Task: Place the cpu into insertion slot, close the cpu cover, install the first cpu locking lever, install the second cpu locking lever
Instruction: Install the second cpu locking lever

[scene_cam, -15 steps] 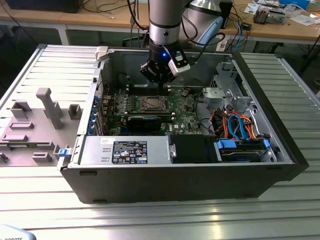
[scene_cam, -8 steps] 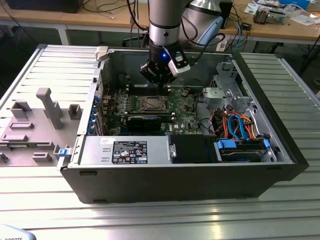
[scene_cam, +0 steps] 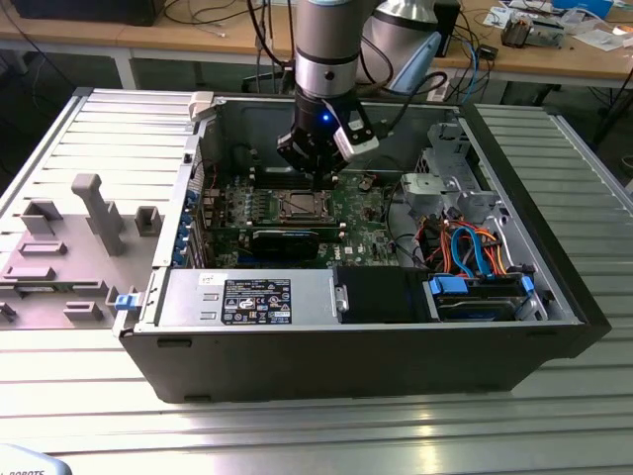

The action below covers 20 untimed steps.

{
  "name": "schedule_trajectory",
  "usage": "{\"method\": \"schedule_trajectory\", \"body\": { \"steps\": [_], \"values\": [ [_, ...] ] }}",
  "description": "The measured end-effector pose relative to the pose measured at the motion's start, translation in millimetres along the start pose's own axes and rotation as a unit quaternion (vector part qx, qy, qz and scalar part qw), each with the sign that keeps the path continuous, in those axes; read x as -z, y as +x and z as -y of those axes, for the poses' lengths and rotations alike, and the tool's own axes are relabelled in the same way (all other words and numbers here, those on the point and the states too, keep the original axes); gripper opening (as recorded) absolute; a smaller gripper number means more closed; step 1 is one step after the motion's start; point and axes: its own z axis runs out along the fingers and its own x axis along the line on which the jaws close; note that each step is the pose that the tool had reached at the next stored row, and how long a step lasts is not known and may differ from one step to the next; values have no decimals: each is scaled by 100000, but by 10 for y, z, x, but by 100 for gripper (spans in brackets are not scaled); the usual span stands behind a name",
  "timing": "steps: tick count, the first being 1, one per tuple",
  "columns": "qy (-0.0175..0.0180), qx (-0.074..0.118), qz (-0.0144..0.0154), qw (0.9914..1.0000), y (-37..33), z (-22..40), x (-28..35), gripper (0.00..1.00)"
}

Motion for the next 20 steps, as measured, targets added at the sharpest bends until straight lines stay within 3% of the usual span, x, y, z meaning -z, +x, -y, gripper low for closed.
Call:
{"method": "schedule_trajectory", "body": {
  "steps": [4,10,12,16,20],
  "values": [
    [2,1,-8,100000,1,103,3,11],
    [5,0,-2,100000,2,209,6,11],
    [-1,16,4,100000,26,216,7,11],
    [9,96,-5,100000,157,215,11,11],
    [-3,118,-4,100000,164,263,23,11]
  ]
}}
